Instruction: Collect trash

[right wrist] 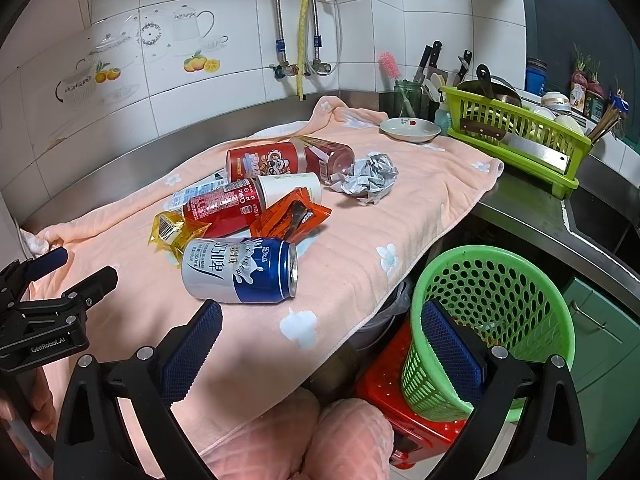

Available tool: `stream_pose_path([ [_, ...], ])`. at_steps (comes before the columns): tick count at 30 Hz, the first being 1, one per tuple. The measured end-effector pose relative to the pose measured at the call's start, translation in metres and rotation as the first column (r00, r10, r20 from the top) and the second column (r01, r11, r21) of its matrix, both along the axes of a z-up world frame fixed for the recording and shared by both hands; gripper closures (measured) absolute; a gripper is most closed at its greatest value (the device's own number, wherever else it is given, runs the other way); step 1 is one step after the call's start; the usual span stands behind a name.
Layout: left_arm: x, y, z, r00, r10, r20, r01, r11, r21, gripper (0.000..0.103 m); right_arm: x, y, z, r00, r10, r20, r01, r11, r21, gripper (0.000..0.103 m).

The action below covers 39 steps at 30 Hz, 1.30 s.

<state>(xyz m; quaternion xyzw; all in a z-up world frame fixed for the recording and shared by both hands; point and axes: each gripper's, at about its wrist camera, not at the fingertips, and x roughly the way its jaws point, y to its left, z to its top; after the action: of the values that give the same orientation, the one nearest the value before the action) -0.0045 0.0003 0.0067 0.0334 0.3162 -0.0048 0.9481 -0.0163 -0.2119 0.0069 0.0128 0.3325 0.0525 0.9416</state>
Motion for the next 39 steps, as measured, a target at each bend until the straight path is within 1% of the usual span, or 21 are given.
stream_pose_path([
  [27, 0.011, -0.006, -0.006, 1.0, -0.027, -0.014, 0.027, 0.999, 0.029, 0.005, 0.014, 0.004, -0.011, 1.0, 0.006, -0.029, -0.006, 1.0, 0.006, 0.006],
  [39, 0.024, -0.014, -0.005, 0.996, -0.089, -0.016, 0.09, 0.995, 0.04, 0.005, 0.029, 0.0, -0.011, 0.999, 0.01, -0.043, -0.009, 1.0, 0.001, 0.006],
])
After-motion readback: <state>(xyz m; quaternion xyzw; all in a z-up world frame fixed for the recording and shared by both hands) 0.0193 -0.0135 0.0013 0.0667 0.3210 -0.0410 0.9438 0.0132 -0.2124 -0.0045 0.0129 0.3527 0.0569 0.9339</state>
